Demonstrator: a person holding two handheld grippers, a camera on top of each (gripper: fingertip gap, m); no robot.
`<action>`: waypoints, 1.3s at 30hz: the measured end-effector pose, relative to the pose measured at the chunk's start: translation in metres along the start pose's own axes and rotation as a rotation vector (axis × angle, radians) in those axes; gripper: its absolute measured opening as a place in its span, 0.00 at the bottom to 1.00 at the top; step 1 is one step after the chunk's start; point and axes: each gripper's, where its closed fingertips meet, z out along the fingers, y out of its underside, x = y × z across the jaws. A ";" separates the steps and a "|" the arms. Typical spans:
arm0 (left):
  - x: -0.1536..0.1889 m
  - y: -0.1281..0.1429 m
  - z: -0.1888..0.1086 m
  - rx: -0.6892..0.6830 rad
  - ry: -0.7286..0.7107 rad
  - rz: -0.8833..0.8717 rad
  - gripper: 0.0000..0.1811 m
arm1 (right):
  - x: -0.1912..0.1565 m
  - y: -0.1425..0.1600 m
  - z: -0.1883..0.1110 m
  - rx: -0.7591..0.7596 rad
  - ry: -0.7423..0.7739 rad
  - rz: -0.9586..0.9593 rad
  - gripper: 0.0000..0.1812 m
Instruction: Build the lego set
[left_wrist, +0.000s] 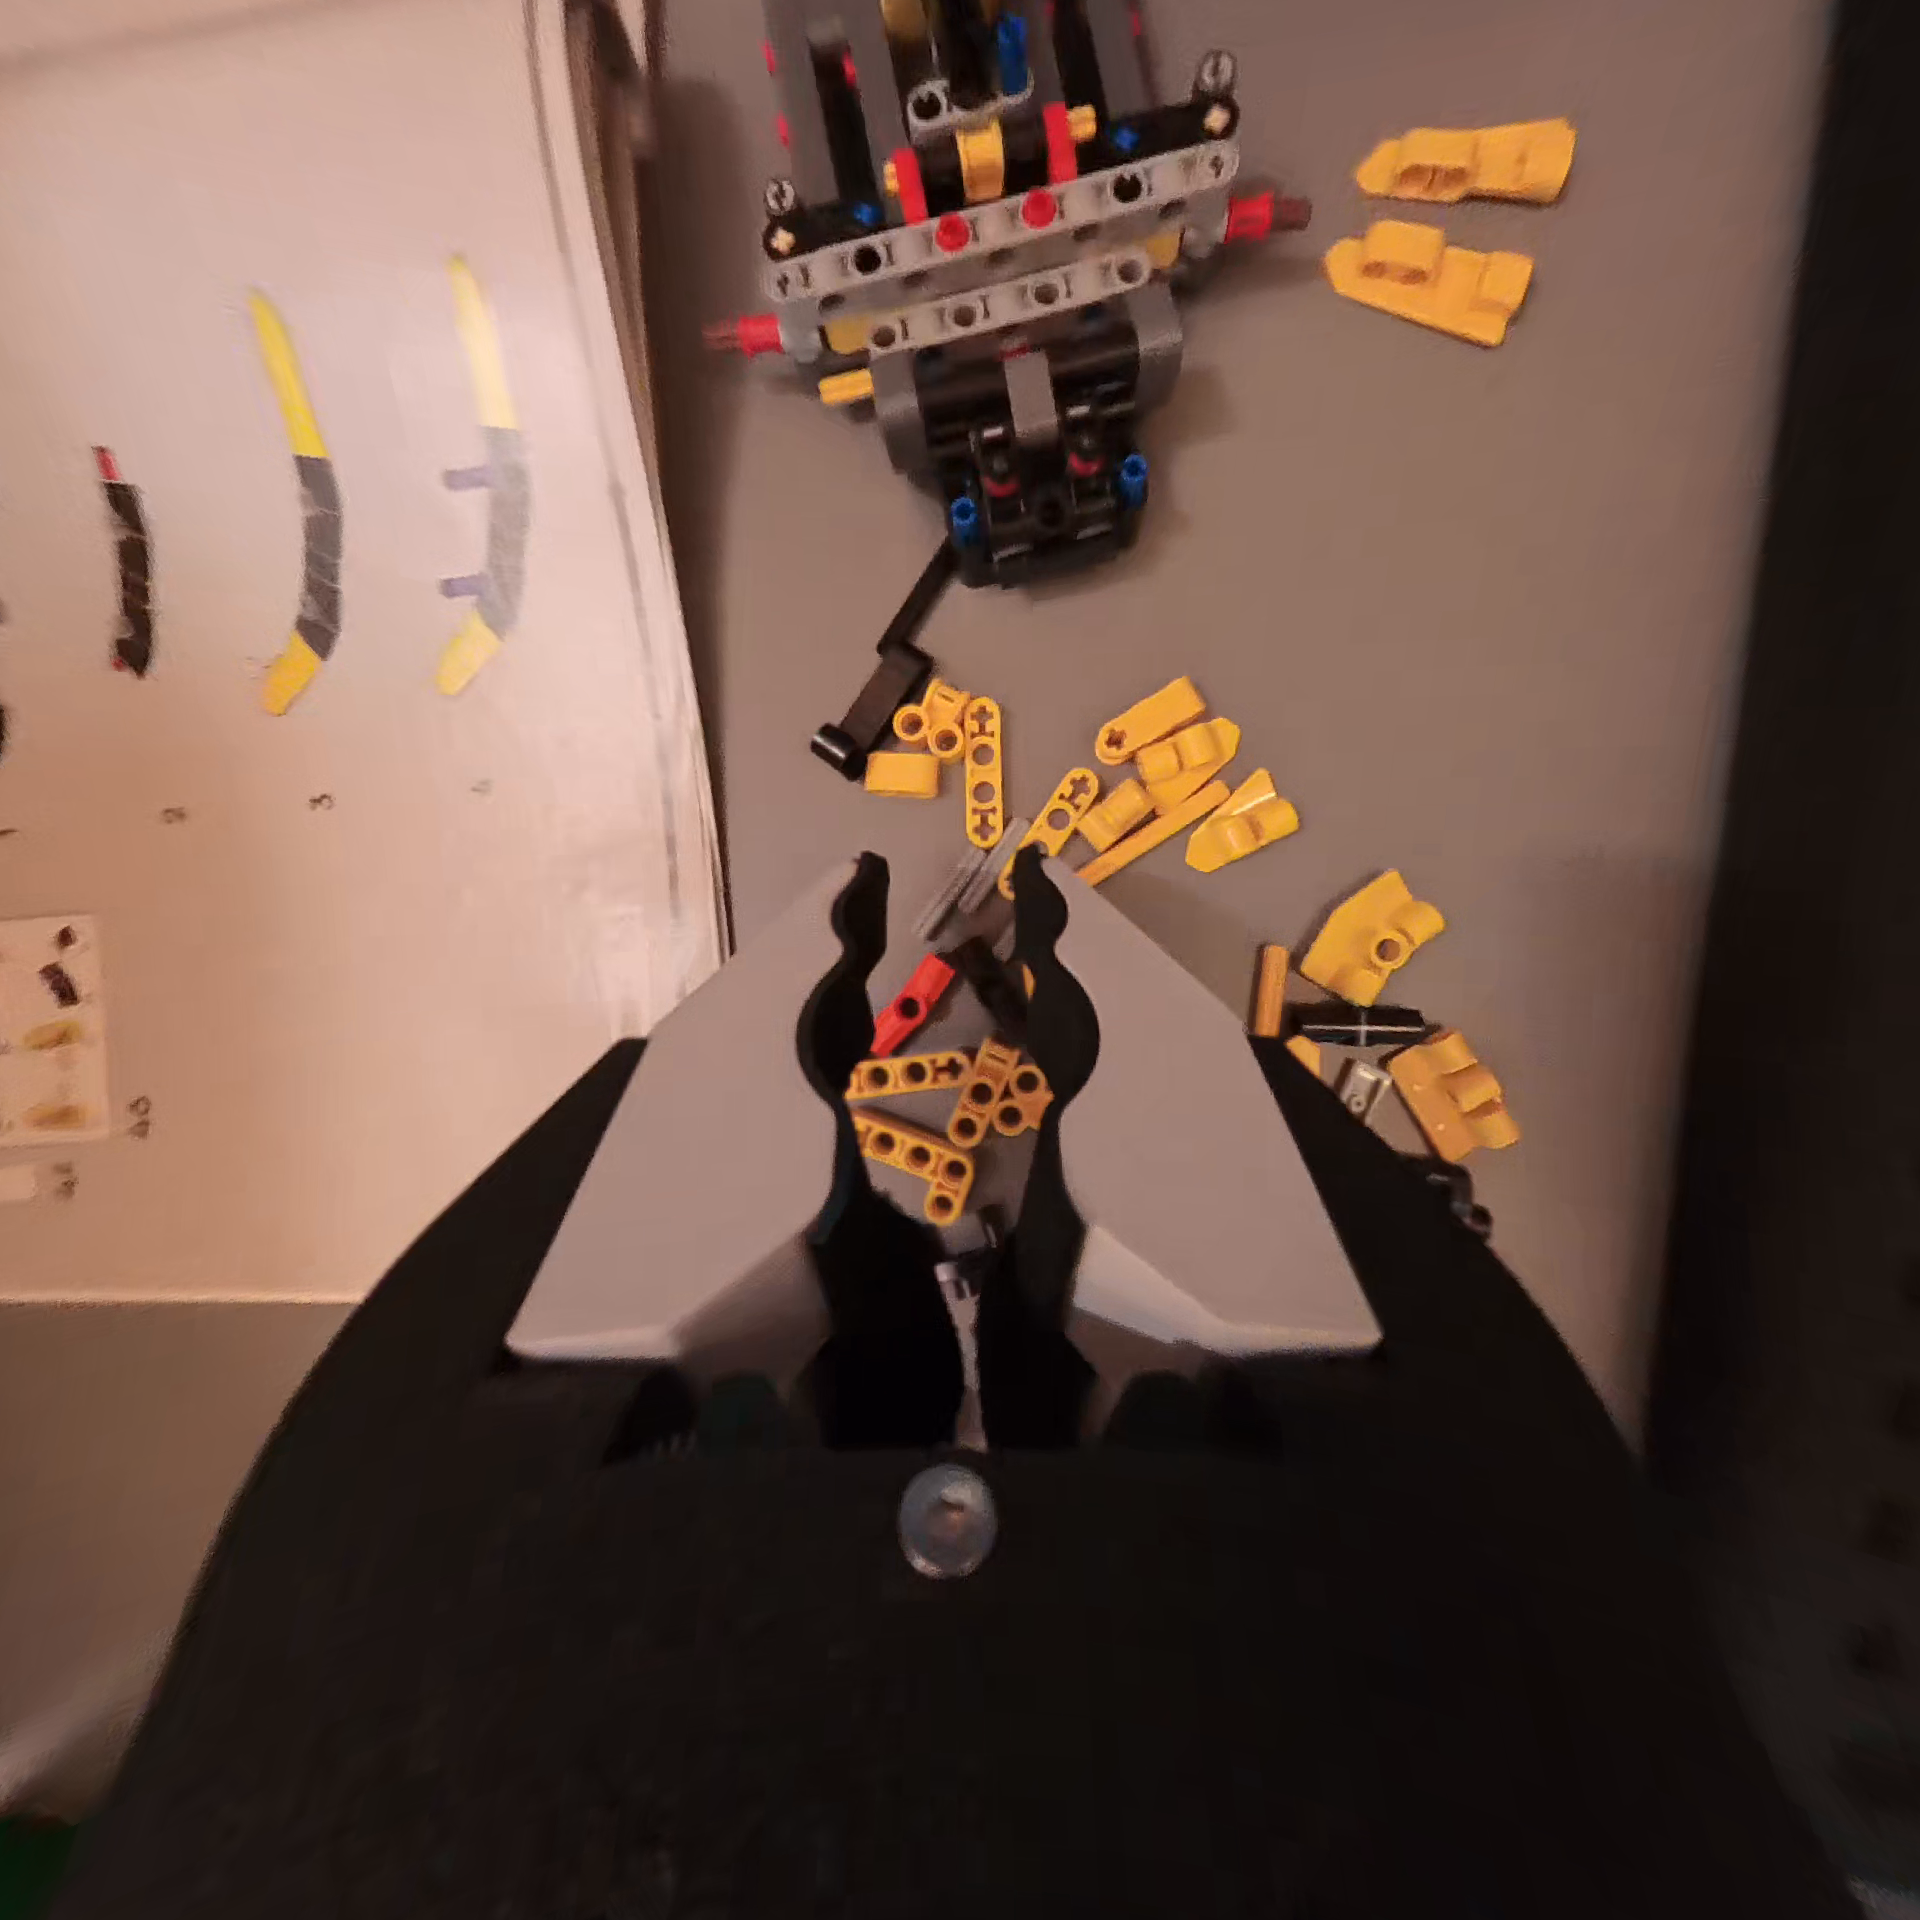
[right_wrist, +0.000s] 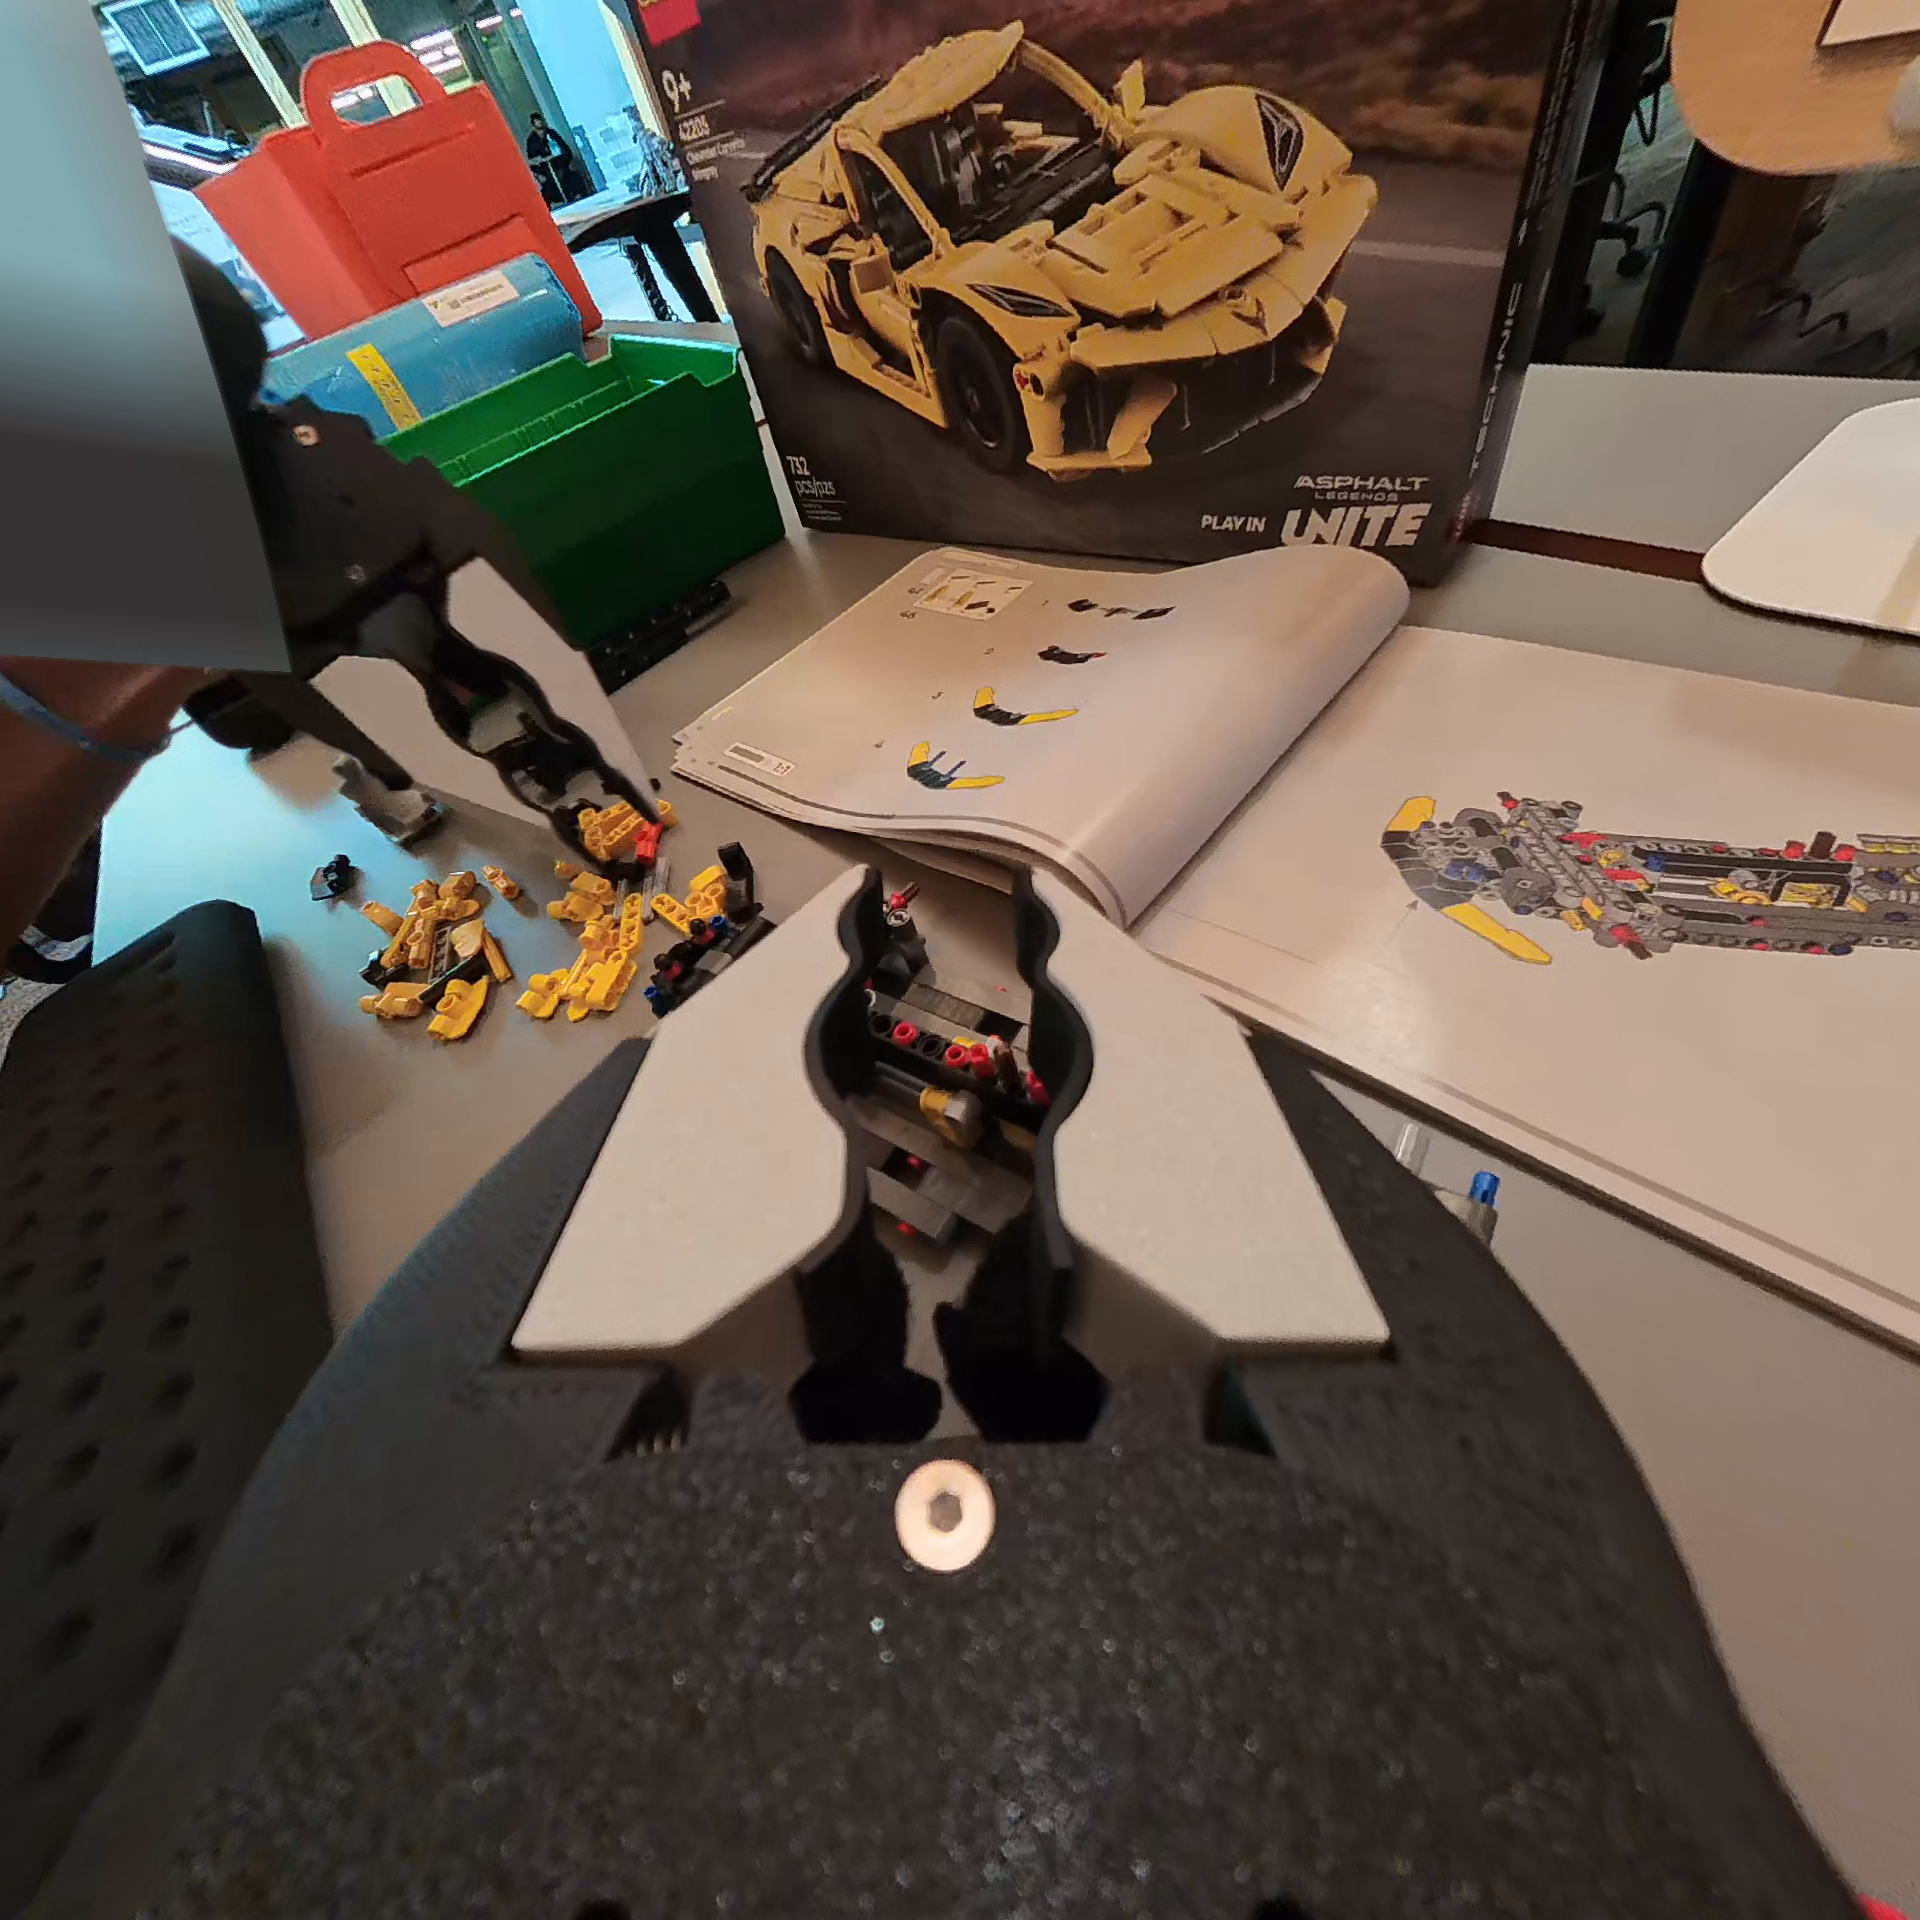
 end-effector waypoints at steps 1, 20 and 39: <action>-0.002 0.002 0.003 -0.027 0.016 0.010 0.12 | 0.000 0.000 0.000 -0.002 -0.001 0.002 0.13; -0.011 0.013 0.011 -0.180 0.091 0.103 0.08 | -0.004 0.001 -0.001 -0.004 -0.051 0.064 0.13; -0.041 0.001 -0.001 -0.086 -0.087 0.043 0.00 | -0.005 0.004 0.000 -0.018 -0.055 0.063 0.13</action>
